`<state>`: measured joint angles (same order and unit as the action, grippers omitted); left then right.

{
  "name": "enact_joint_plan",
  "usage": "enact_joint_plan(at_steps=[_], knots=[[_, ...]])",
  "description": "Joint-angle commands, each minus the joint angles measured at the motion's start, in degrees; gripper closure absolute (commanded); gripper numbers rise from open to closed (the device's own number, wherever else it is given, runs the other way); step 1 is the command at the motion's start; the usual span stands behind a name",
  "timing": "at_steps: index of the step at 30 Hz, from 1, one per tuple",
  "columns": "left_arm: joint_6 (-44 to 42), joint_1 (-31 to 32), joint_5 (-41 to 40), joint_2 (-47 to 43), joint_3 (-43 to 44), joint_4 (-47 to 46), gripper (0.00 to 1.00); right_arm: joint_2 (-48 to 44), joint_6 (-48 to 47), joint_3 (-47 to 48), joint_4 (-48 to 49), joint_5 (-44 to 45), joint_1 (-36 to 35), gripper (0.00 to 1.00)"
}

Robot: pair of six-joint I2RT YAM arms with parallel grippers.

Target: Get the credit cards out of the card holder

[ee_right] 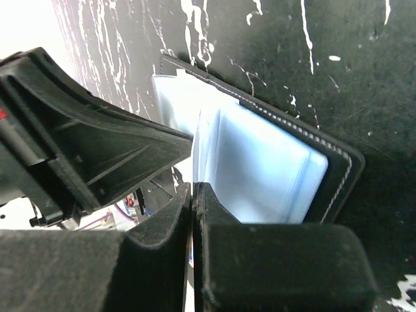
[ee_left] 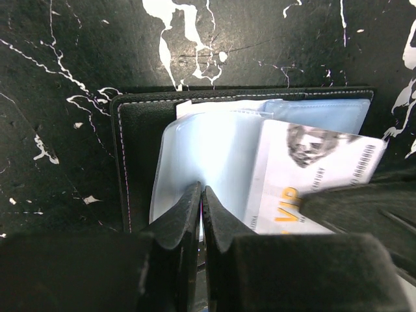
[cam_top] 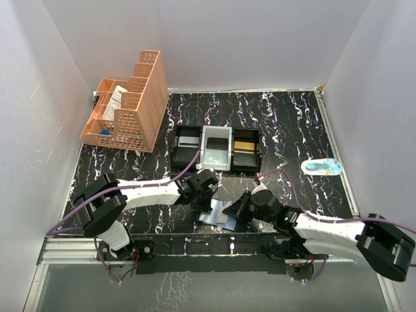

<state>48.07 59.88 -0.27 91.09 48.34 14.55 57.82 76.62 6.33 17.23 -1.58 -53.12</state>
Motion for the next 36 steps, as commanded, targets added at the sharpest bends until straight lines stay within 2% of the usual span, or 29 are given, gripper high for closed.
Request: enact_joint_plan(at_steps=[1,5,9,12,16,21,25,29,36], knots=[[-0.26,0.42,-4.15,-1.57,-0.47,4.75,0.95,-9.3,-5.68,5.27,-14.57,6.12,0.88,1.0],[-0.72,0.42,-5.0,-3.99,1.22,6.25,0.91,-16.25,-9.28,9.12,-26.51,9.91,1.68,1.0],[-1.21,0.42,-6.43,-6.75,2.89,8.3,0.85,-18.53,-12.37,12.1,-30.29,11.41,1.95,1.0],[-0.9,0.42,-9.03,-9.48,3.69,11.06,0.69,-16.94,-15.61,13.97,-28.16,8.86,2.1,1.0],[-1.67,0.42,-13.31,-14.12,4.34,15.29,0.57,-11.59,-18.05,16.78,-22.32,1.15,2.06,1.0],[-3.06,-0.62,-18.06,-18.41,5.66,21.53,0.46,-0.49,-18.34,18.21,-14.43,-7.56,2.06,1.0],[-5.11,-4.1,-18.42,-21.03,5.87,24.43,0.41,8.02,-17.82,20.12,-15.76,-7.18,2.1,1.0],[-8.82,-9.79,-15.79,-24.42,5.1,25.33,0.36,12.32,-18.59,20.41,-16.32,-5.59,2.06,1.0],[-18.01,-22.4,-11.94,-27.12,5.86,26.53,0.1,15.53,-22.9,24.55,-15.12,-10.1,2.06,1.0]])
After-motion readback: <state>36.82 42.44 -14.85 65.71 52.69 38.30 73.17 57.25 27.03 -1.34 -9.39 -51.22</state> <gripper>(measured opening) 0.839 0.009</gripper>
